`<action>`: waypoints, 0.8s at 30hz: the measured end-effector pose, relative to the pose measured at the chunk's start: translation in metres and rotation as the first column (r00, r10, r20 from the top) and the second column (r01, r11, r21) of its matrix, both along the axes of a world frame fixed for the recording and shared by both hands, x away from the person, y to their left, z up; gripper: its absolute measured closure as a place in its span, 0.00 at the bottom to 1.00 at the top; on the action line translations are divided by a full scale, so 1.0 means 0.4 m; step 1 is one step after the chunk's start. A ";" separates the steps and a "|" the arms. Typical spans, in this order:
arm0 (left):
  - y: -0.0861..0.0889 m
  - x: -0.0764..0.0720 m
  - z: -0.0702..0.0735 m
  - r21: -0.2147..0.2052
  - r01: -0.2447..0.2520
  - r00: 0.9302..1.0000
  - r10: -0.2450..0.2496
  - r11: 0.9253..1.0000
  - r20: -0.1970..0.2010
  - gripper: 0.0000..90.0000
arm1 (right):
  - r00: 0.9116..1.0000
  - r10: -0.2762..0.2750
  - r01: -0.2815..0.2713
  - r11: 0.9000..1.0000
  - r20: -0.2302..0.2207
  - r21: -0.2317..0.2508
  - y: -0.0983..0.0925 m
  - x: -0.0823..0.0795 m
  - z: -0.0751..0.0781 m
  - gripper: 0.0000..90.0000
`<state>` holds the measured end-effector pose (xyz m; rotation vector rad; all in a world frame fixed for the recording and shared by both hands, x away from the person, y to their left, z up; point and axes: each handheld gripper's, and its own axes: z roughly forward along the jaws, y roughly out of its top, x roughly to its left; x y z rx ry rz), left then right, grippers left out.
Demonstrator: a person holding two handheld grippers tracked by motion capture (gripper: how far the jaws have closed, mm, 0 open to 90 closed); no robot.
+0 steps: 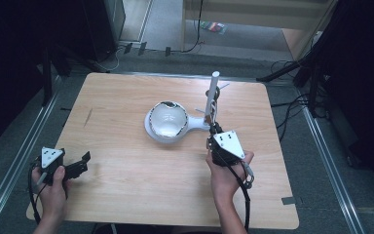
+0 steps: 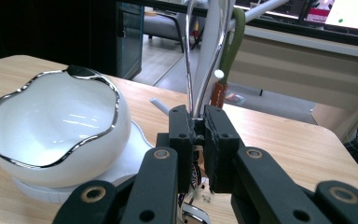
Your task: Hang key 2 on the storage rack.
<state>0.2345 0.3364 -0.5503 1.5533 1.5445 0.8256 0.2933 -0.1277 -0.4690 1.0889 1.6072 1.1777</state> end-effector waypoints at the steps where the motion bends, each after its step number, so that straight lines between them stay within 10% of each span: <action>1: 0.000 0.000 0.000 0.000 0.000 1.000 0.000 1.000 0.000 0.10 | 1.000 -0.003 0.003 1.000 -0.001 0.002 -0.001 0.003 -0.002 0.92; 24: 0.001 0.000 0.000 0.000 -0.001 1.000 0.001 1.000 0.001 0.10 | 0.997 -0.031 0.032 0.999 -0.068 0.015 -0.008 0.054 -0.036 0.92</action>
